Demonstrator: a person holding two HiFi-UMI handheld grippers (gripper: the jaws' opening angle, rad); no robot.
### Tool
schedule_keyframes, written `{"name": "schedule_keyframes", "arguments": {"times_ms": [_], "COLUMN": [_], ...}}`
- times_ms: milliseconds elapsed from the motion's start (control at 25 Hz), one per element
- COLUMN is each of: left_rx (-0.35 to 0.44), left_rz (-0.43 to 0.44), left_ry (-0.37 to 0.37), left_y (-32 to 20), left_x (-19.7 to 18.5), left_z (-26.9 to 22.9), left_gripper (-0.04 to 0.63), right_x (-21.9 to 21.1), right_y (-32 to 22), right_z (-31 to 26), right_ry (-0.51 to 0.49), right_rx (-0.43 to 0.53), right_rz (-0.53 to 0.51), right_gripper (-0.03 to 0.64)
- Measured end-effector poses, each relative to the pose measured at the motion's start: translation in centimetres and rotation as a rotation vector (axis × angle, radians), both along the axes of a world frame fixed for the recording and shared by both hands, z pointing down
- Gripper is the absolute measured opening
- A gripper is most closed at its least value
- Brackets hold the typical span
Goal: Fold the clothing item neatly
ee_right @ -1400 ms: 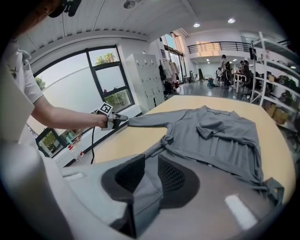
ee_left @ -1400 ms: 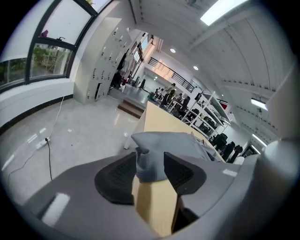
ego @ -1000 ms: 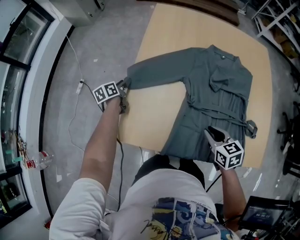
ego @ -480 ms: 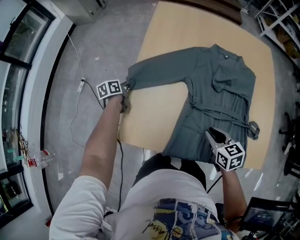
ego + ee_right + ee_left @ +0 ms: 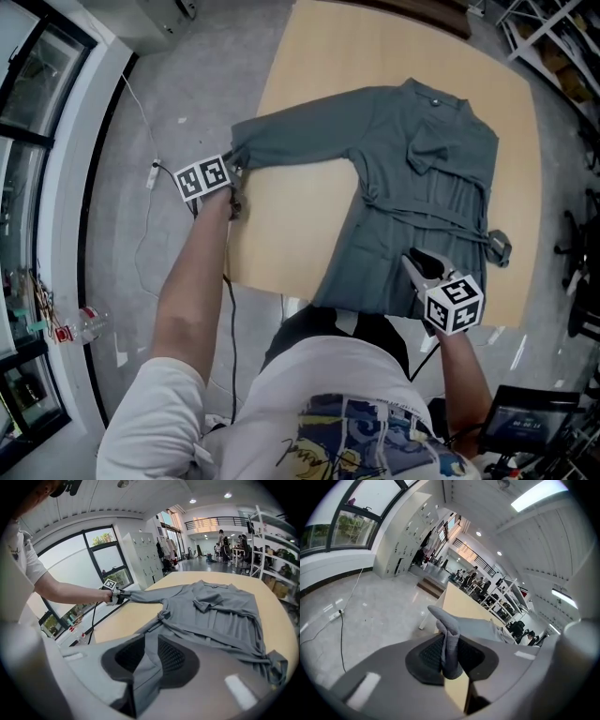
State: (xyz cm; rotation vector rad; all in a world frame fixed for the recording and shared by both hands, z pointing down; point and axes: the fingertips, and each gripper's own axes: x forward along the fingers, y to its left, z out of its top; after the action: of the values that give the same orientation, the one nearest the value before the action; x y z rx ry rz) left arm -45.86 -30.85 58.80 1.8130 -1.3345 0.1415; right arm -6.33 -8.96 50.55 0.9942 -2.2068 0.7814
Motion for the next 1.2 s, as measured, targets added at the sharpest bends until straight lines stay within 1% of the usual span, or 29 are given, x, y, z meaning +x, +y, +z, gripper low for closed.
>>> {"name": "schedule_keyframes", "arguments": {"times_ms": [160, 240, 360, 440, 600, 840, 1040, 1200], "left_rx": [0.075, 0.109, 0.162, 0.192, 0.236, 0.3, 0.327, 0.331], "left_rz": [-0.016, -0.025, -0.046, -0.04, 0.012, 0.066, 0.1, 0.121], "left_ry": [0.023, 0.023, 0.041, 0.029, -0.022, -0.039, -0.056, -0.074], "left_y": [-0.8, -1.2, -1.7, -2.0, -2.4, -3.0, -3.3, -3.7], "left_x": [0.2, 0.4, 1.2, 2.1, 5.5, 11.1, 16.3, 20.7], "left_z": [-2.7, -3.9, -5.6, -6.8, -9.1, -12.6, -15.0, -15.8], "left_gripper": [0.049, 0.049, 0.049, 0.049, 0.048, 0.046, 0.046, 0.046], "right_x": [0.5, 1.1, 2.2, 3.2, 5.7, 8.9, 11.2, 13.4], "right_y": [0.0, 0.1, 0.5, 0.4, 0.1, 0.1, -0.1, -0.2], "right_z": [0.0, 0.0, -0.1, -0.4, -0.9, -0.7, -0.9, -0.9], "right_ry": [-0.021, -0.033, -0.048, -0.05, -0.05, -0.072, -0.086, -0.096], "right_rx": [0.009, 0.01, 0.012, 0.017, 0.025, 0.02, 0.024, 0.023], "right_rz": [0.003, 0.013, 0.026, 0.025, 0.035, 0.053, 0.056, 0.067], "right_gripper": [0.075, 0.077, 0.077, 0.077, 0.077, 0.075, 0.077, 0.076]}}
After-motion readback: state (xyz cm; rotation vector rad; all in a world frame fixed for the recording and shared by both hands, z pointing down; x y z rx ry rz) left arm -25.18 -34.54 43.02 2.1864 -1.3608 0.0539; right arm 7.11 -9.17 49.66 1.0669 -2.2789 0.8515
